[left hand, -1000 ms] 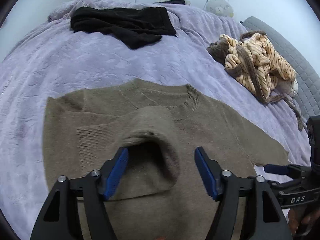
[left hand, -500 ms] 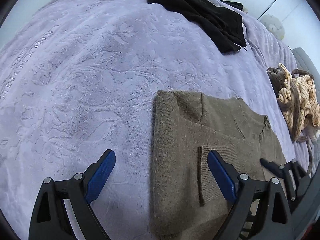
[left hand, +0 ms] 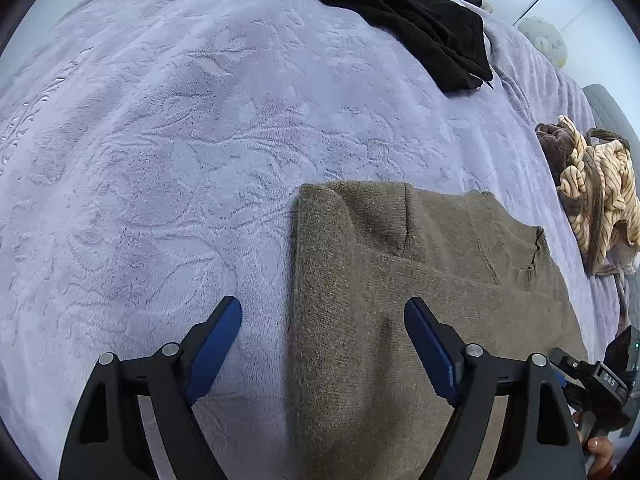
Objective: Fold small clothes
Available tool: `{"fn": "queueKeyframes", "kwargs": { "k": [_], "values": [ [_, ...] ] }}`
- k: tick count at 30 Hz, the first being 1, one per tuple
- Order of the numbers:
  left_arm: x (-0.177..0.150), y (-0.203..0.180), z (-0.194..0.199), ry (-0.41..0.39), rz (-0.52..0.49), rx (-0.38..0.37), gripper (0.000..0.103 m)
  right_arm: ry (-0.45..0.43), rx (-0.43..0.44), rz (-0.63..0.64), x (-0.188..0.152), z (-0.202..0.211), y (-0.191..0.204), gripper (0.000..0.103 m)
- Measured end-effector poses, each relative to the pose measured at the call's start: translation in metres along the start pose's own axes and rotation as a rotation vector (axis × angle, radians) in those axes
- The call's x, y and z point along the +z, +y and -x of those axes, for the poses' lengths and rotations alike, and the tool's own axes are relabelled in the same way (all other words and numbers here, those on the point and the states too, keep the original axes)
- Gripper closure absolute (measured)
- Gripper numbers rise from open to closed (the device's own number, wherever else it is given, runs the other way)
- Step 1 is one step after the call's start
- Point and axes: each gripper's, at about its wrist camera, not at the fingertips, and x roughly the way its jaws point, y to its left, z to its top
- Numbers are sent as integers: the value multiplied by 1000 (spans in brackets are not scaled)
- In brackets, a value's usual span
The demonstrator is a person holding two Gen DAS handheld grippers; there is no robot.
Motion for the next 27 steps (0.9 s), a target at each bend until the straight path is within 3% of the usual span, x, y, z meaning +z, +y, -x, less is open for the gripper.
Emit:
{"fn": "queueKeyframes", "kwargs": {
  "k": [3,4,5,6,7,8,9,13,17,18,19,20,21,22,23,27],
  "values": [
    [0,-1,-5,15,-13,40,40,16,119,-50,-12,-1,0,36],
    [0,-1,-7,24,-16,50,57,24,130,-69,-11,-5,1,36],
    [2,0,-7,31,-15,48,67,32,126,-90,-11,-10,0,36],
    [3,1,-5,33,-8,31,72,38,112,-113,-10,-15,2,44],
    [5,2,-2,31,-4,11,83,46,99,-132,-8,-20,3,58],
    [8,2,2,31,-7,-2,87,58,94,-135,-5,-21,5,96],
    [9,3,6,29,-13,-13,89,59,99,-127,-2,-21,11,97],
    [12,15,11,15,-60,-34,93,34,173,-26,-3,-5,31,97],
    [10,28,3,15,-31,-81,93,85,28,-51,-12,-19,12,92],
    [10,28,4,12,-27,-83,93,95,26,-80,-20,-20,4,90],
    [9,28,5,10,-30,-85,93,88,48,-79,-27,-17,4,88],
    [10,27,6,10,-42,-84,93,92,72,-62,-34,-14,8,80],
    [10,26,6,10,-53,-82,93,119,133,-32,-47,-12,17,65],
    [9,24,6,10,-61,-80,93,146,181,-22,-58,-13,24,58],
    [10,23,5,14,-66,-77,93,185,241,-15,-69,-17,36,42],
    [10,24,4,21,-57,-82,93,344,398,47,-122,-58,98,39]
  ]
}}
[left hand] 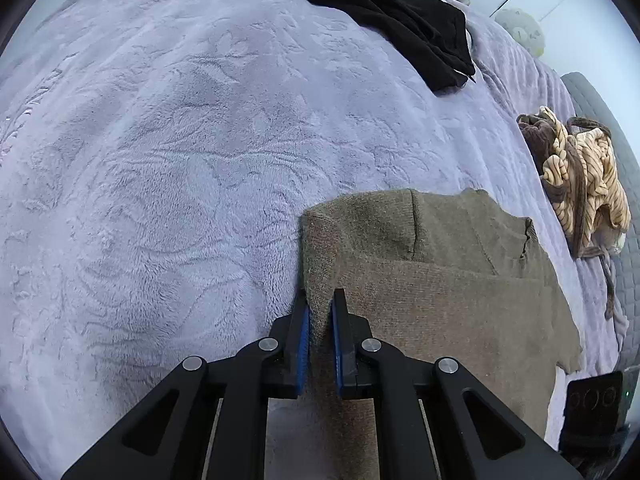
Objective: Fold small clothes
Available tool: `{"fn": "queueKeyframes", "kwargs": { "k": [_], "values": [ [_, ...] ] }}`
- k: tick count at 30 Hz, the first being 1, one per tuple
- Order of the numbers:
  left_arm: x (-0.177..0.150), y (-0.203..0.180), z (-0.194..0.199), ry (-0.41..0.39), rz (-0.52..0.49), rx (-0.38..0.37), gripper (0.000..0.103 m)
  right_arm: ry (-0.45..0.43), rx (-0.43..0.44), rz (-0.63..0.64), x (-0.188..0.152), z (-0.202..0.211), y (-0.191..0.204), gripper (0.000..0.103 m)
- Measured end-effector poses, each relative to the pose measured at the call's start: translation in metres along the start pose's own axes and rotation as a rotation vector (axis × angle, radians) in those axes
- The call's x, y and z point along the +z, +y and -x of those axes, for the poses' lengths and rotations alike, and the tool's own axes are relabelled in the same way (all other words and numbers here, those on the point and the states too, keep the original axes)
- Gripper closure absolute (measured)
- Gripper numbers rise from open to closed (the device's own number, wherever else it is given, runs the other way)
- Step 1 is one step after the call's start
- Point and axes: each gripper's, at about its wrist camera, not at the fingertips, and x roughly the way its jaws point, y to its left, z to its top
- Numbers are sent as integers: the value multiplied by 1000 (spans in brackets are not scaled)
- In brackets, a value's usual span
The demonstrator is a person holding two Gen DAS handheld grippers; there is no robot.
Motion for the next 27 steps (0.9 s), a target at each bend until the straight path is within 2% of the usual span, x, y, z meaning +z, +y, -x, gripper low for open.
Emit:
{"fn": "queueKeyframes", "kwargs": {
  "k": [2,4,7,8,9,10,11,12,14,16,19,21,23,25,26,27],
  "values": [
    [0,0,1,1,-2,-6,93,19,33,9,-2,-32,12,40],
    [0,2,2,2,-2,-15,93,-8,58,5,0,-54,20,42],
    [0,4,2,5,-1,-28,93,-29,42,2,11,-80,30,48],
    [0,5,2,7,2,-35,93,-19,23,11,13,-88,32,59],
    [1,6,4,7,2,-40,93,1,-9,20,12,-95,35,80],
    [1,6,6,8,1,-46,93,9,-27,30,13,-97,39,85],
    [2,6,10,6,-7,-55,93,3,-11,39,16,-95,44,89],
    [3,6,13,2,-19,-57,93,-3,26,46,22,-95,49,96],
    [5,6,16,-2,-53,-46,93,-20,28,83,24,-92,59,96],
    [6,13,12,10,-63,-20,93,0,-38,158,22,-105,67,96],
    [1,26,5,25,-44,-12,92,27,-130,190,17,-130,57,96],
    [-3,31,3,27,-43,-1,92,5,-152,179,13,-134,47,96],
    [-5,34,8,15,-32,4,83,-11,-155,183,10,-129,48,95],
    [-5,33,16,2,-27,23,80,44,-163,216,4,-124,55,84],
    [-5,32,22,-8,-30,44,80,80,-157,233,1,-121,58,65],
    [-6,31,27,-16,-35,69,80,97,-143,253,-2,-113,60,51]
  ]
}}
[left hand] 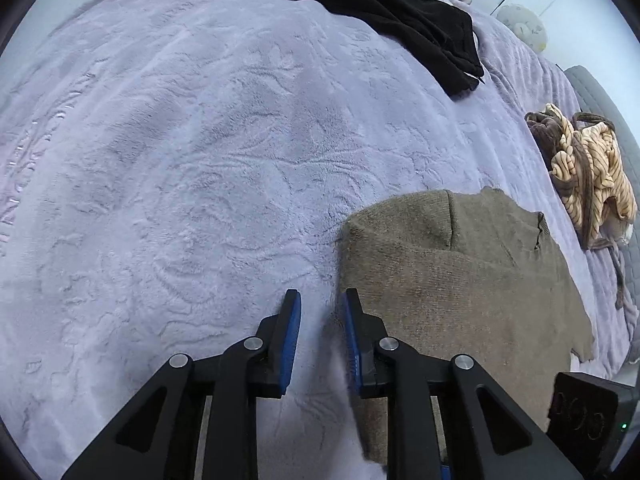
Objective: Fold small clothes
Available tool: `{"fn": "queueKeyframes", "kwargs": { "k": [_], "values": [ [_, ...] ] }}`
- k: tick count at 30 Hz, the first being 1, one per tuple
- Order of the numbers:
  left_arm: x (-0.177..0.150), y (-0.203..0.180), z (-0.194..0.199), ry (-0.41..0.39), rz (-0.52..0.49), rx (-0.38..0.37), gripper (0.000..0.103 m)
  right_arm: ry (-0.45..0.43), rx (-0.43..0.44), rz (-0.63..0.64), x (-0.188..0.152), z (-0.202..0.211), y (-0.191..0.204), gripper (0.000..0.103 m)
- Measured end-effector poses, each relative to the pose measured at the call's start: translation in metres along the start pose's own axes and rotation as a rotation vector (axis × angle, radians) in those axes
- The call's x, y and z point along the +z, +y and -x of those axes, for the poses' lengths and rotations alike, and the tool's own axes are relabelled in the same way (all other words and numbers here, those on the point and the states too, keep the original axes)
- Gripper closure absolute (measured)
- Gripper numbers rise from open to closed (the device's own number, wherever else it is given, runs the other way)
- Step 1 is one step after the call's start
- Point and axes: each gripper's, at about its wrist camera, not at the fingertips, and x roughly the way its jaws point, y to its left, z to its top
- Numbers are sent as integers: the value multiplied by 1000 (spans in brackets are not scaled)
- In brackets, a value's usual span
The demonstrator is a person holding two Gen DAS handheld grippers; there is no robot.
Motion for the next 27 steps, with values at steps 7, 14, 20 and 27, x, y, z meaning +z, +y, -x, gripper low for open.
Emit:
{"fn": "queueKeyframes", "kwargs": {
  "k": [7,14,20,27],
  "values": [
    [-19,-8,36,-75,18,75,13,-180,-174,-88,-7,109,-52,50],
    [-39,-50,34,-72,27,36,13,-414,-337,-417,-4,212,-163,50],
    [-67,-83,-8,-1,-8,113,13,-437,-371,-458,13,216,-192,93],
    [-85,-78,-24,50,1,136,12,-412,-371,-410,-9,233,-190,88]
  ]
}}
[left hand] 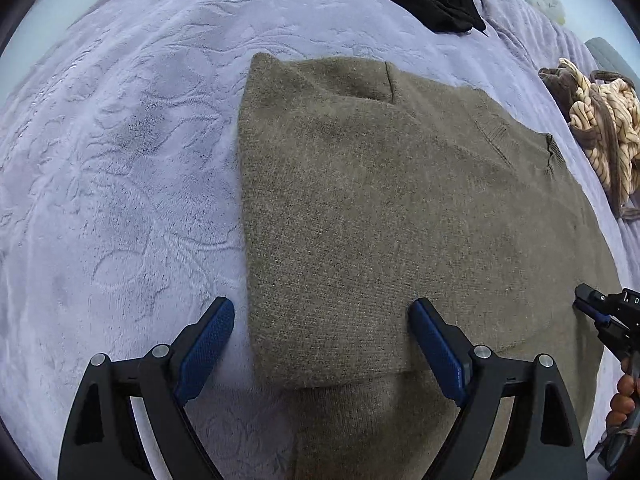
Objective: Fold small clothes
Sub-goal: 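Grasp the other sleeve cuff with the right tool and lift it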
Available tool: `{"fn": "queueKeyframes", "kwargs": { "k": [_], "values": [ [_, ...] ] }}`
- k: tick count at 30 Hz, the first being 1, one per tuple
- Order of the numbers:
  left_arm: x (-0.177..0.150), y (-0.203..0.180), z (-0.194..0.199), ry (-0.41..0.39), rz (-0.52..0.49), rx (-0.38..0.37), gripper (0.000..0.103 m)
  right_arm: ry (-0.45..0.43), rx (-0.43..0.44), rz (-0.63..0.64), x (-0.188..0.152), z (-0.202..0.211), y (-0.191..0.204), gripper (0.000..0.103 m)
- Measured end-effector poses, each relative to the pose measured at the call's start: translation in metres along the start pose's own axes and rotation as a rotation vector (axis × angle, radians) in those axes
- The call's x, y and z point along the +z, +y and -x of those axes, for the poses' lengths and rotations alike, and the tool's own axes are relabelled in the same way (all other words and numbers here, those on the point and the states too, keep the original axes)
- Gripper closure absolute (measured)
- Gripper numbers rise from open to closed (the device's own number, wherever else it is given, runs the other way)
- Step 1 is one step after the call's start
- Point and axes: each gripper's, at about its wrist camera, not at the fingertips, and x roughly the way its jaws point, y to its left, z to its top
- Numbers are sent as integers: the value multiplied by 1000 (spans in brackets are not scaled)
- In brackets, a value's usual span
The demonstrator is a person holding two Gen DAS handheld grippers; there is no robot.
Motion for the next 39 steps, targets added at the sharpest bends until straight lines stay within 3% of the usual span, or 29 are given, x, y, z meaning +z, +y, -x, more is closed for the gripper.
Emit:
{"fn": "queueKeyframes", "kwargs": {
  "k": [4,5,8,14,21,29,39],
  "values": [
    [1,-1,2,37,9,-1,12,34,12,20,-13,25,-11,85],
    [0,-2,5,43,12,0,12,42,16,22,-16,32,-15,78],
    [-6,-10,16,43,6,9,12,52,30,14,-24,47,-26,45],
    [-24,-48,42,21,-69,53,12,87,53,-35,-36,65,-55,45],
    [-33,-124,49,49,-132,-17,12,63,65,-61,-32,85,-83,45],
    [-42,-220,25,95,-222,-80,12,-44,62,-173,0,118,-151,45],
    [-41,-309,-5,95,-306,-108,12,-267,61,-493,35,171,-289,45]
  ]
}}
